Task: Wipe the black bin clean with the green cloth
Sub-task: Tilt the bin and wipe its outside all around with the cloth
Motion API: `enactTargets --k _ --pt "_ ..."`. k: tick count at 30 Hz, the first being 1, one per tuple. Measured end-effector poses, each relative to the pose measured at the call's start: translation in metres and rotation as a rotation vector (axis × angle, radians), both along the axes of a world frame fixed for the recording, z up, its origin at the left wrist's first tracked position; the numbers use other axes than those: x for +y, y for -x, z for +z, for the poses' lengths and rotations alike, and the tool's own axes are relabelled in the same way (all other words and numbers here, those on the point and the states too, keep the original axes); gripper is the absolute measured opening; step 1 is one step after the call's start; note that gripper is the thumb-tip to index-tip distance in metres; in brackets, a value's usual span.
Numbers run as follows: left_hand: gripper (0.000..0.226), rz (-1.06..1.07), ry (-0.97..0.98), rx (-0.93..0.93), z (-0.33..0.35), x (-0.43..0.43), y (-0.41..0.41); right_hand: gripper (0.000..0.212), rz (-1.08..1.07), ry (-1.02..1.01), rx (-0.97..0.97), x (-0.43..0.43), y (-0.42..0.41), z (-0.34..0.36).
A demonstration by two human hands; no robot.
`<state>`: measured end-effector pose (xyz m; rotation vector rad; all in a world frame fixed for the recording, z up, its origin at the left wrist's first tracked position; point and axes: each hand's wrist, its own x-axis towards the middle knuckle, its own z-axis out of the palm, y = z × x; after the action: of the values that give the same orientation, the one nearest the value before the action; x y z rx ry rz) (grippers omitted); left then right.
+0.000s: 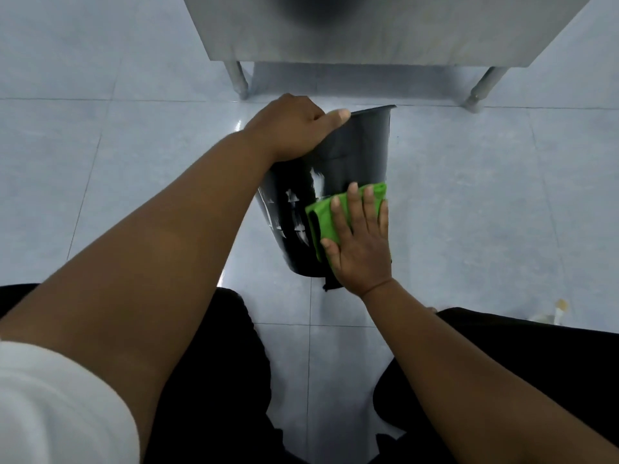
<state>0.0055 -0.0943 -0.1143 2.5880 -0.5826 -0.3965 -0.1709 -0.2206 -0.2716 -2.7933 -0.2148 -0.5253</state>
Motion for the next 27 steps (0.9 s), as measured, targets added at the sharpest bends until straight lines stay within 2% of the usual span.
enactTargets --k 6,10,13,15,18,20,24,27 --pt "0.065 0.01 0.075 0.078 0.001 0.002 -0.003 0.072 -0.013 -0.079 0.052 -0.009 0.006 -0.01" --pt "0.065 0.031 0.121 0.119 0.0 0.011 -0.001 0.068 -0.244 -0.445 0.083 -0.005 -0.031 0.018" --pt "0.064 0.061 0.12 0.091 -0.002 0.016 0.0 0.064 -0.276 -0.564 0.027 0.0 -0.056 0.038" --pt "0.064 0.085 0.093 0.052 -0.003 0.018 0.0 0.066 -0.217 -0.446 -0.005 0.013 -0.059 0.043" --pt "0.065 0.108 0.037 0.006 -0.004 0.014 -0.001 0.068 -0.032 -0.01 -0.037 0.037 -0.036 0.029" --pt "0.066 0.097 0.027 -0.008 -0.002 0.008 -0.002 0.068 0.083 0.173 -0.086 0.038 -0.023 0.019" --pt "0.066 0.08 0.068 0.027 -0.001 0.004 -0.005 0.066 0.161 0.184 -0.153 0.021 -0.023 0.016" --pt "0.064 0.07 0.118 0.077 -0.001 0.01 -0.007 0.072 0.033 -0.054 -0.078 0.003 -0.028 0.011"
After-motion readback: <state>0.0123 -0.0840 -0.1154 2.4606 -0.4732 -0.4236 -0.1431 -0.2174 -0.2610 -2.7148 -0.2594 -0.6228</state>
